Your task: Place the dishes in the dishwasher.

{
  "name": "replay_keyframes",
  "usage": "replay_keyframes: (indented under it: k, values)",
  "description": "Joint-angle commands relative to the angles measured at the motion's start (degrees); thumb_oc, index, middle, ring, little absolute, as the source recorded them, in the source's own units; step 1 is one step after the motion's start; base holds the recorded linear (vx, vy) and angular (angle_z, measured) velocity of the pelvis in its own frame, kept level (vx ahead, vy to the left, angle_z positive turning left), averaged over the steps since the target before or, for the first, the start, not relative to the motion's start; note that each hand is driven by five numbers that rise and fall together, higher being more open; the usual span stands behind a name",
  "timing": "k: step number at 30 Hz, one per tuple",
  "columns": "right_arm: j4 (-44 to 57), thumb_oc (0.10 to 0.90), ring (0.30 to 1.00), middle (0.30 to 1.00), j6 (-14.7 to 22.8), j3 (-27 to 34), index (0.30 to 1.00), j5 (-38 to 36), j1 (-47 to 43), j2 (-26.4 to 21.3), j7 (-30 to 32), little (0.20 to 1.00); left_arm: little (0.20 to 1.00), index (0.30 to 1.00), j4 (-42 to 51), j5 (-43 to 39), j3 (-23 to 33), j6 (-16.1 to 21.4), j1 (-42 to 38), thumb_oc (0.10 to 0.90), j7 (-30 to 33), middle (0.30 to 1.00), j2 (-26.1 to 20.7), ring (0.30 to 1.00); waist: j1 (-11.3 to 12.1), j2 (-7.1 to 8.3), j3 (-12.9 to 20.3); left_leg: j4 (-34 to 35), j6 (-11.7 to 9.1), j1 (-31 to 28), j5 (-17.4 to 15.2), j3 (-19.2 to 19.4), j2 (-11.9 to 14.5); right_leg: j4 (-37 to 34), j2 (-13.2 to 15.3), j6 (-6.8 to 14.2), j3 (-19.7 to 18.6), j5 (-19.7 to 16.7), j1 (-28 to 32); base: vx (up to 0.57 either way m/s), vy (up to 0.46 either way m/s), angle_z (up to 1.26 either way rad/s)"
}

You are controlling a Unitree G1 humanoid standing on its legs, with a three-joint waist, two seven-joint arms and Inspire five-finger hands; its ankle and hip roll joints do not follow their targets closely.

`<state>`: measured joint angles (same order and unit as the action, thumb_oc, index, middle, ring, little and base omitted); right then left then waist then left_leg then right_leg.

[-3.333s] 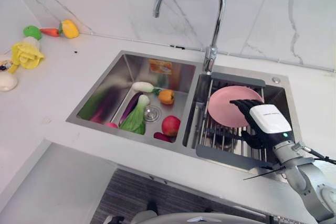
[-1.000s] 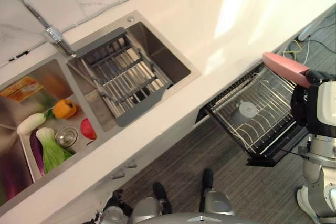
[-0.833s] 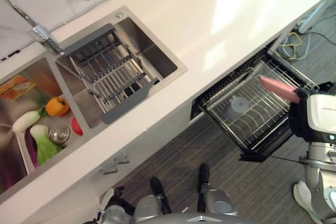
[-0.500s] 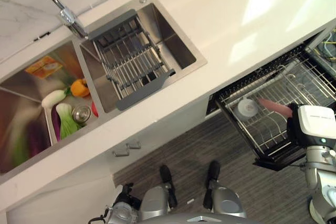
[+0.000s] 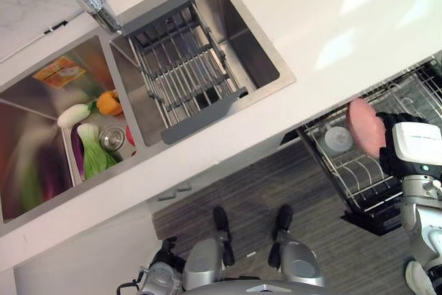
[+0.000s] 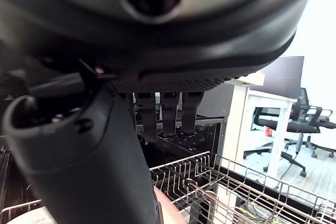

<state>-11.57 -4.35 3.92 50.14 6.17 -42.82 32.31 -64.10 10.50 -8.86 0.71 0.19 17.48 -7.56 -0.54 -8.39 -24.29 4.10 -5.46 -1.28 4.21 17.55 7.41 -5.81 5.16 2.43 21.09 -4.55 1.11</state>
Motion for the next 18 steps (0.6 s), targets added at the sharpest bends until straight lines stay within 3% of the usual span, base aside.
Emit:
replay_keyframes:
  k: [1,7,13,18]
  values:
    - [10.1,0.8,0.9,0.9,1.4,8.0,0.9,-5.8,0.1,-1.5,2.0,0.9,0.9,0.9,-3.6,-0.9,-1.9,-0.4,-2.2,0.8,0.8,0.9,0.0,0.9,-1.0,1.13,3.4,-3.7,-2.4,2.9,2.5,0.6,2.8,4.9,1.6,4.0,-3.6,7.3,0.8,0.01,0.006,-0.12]
    - [17.3,0.8,0.9,0.9,3.6,14.1,0.9,-12.5,3.4,2.9,2.6,0.9,0.9,0.9,-3.7,-0.6,-1.0,-1.2,-2.3,0.8,0.8,0.9,-0.2,0.9,-2.2,2.1,3.9,-3.9,-2.3,1.6,1.6,1.6,3.0,4.9,1.5,4.2,-4.4,7.4,1.4,0.04,0.007,-0.13]
    - [10.6,0.8,0.9,0.9,-1.7,27.1,0.9,-22.5,6.3,8.4,14.3,0.9,0.9,0.9,-3.5,-0.2,0.0,-2.3,-2.2,0.8,2.8,0.9,-0.4,0.9,-4.5,3.04,4.7,-3.8,-2.1,-0.4,0.0,3.4,3.0,4.8,1.3,4.6,-6.5,7.5,1.6,0.04,0.032,-0.21]
    - [4.5,0.8,0.9,0.9,-4.6,30.5,0.9,-25.9,7.9,10.7,18.6,0.9,0.9,0.9,-3.3,-0.2,-0.1,-2.6,-2.4,0.8,3.4,0.9,-0.4,0.9,-5.3,2.53,4.7,-3.6,-1.8,-0.2,0.0,4.2,2.7,5.5,1.4,4.6,-7.3,7.0,0.1,-0.01,0.035,-0.18]
